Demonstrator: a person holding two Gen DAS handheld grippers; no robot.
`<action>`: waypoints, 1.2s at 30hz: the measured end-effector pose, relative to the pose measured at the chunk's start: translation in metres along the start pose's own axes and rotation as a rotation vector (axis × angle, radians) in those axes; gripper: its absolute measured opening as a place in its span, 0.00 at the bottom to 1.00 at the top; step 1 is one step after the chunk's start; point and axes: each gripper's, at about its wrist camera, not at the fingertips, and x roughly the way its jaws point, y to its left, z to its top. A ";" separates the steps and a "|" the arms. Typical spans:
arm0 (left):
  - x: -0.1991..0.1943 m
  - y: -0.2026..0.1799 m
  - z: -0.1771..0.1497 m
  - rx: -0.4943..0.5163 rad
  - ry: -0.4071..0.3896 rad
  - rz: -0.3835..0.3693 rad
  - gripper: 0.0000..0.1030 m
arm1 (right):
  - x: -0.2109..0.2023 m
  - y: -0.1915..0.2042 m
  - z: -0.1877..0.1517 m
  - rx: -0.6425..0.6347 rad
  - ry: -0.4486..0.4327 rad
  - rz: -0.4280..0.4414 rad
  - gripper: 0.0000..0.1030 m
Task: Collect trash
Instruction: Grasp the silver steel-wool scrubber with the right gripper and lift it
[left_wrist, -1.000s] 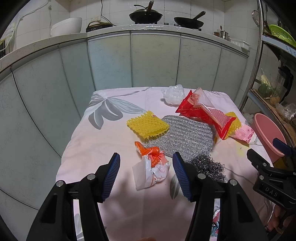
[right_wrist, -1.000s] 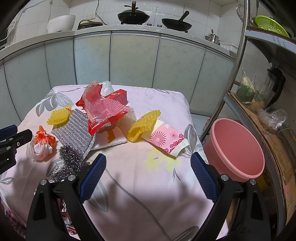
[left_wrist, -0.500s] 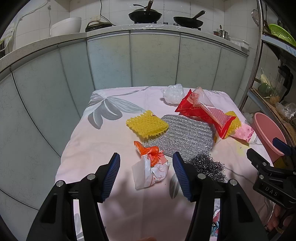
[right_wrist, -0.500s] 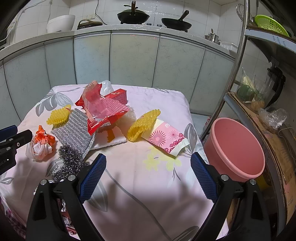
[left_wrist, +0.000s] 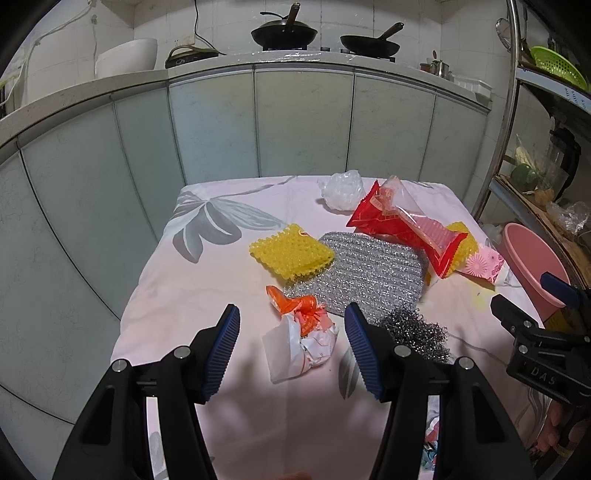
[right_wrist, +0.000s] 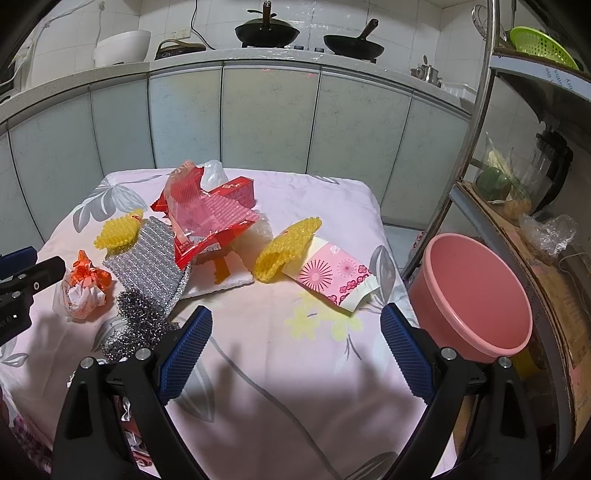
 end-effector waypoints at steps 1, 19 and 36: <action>0.000 0.002 0.000 -0.001 -0.001 -0.001 0.56 | 0.001 -0.001 0.000 0.004 0.005 0.009 0.90; 0.005 0.014 -0.015 0.030 0.082 -0.164 0.54 | 0.008 -0.001 -0.009 -0.001 0.082 0.230 0.88; 0.034 0.013 -0.014 0.035 0.145 -0.180 0.28 | 0.011 -0.005 -0.007 0.055 0.152 0.471 0.75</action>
